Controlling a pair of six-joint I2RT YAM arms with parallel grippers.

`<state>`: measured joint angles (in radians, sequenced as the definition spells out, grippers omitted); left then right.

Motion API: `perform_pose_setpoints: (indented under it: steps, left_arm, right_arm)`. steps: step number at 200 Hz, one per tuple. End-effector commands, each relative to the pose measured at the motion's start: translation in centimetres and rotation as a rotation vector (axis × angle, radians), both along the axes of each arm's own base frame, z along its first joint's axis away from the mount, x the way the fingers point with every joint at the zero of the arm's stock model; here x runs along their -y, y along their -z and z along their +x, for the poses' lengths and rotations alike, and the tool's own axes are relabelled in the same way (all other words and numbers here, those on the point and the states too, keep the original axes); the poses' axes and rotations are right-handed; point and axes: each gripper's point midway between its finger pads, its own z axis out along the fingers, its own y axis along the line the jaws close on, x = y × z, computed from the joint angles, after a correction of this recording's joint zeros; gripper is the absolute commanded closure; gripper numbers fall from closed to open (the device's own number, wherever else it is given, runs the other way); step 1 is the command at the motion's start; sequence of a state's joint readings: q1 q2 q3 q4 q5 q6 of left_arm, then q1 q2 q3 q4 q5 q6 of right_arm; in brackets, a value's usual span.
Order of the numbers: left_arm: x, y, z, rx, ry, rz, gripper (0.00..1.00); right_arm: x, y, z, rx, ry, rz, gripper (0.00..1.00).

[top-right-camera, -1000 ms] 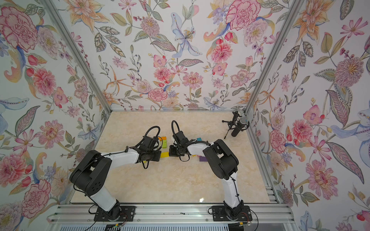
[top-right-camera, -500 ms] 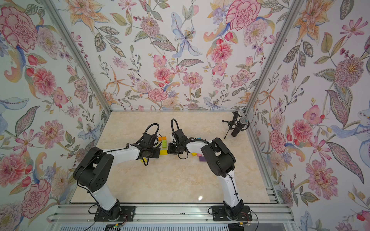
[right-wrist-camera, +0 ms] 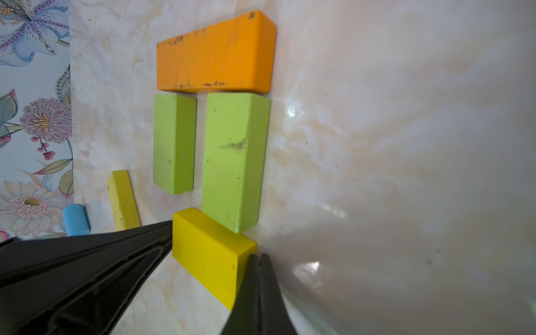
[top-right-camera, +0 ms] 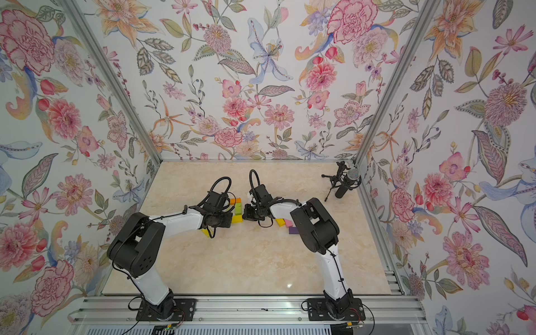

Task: Assemble the letter p with building blocks
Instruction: Assemble the building block at the center of the board.

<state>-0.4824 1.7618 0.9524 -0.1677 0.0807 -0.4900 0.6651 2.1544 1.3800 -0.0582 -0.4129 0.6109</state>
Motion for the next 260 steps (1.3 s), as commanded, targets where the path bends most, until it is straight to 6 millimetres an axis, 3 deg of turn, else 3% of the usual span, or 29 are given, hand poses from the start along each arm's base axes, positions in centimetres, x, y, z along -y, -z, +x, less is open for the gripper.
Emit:
perform_pose_setpoints:
  steps: [1, 38, 98, 260]
  left_arm:
    - [-1.1, -1.8, 0.8, 0.039, -0.036, 0.035, 1.00]
    - [-1.4, -2.3, 0.1, 0.046, -0.027, 0.037, 1.00]
    - [-1.2, -1.0, -0.9, 0.020, -0.006, 0.014, 1.00]
    - [-0.1, 0.5, -0.7, -0.014, 0.014, -0.025, 1.00]
  right_arm:
    - [1.1, 0.8, -0.4, -0.027, 0.021, -0.025, 1.00]
    - [1.5, 0.3, -1.0, -0.022, 0.021, -0.028, 1.00]
    - [1.6, 1.1, -2.6, -0.036, -0.001, -0.050, 1.00]
    - [0.3, 1.0, -1.7, -0.038, -0.014, -0.022, 1.00]
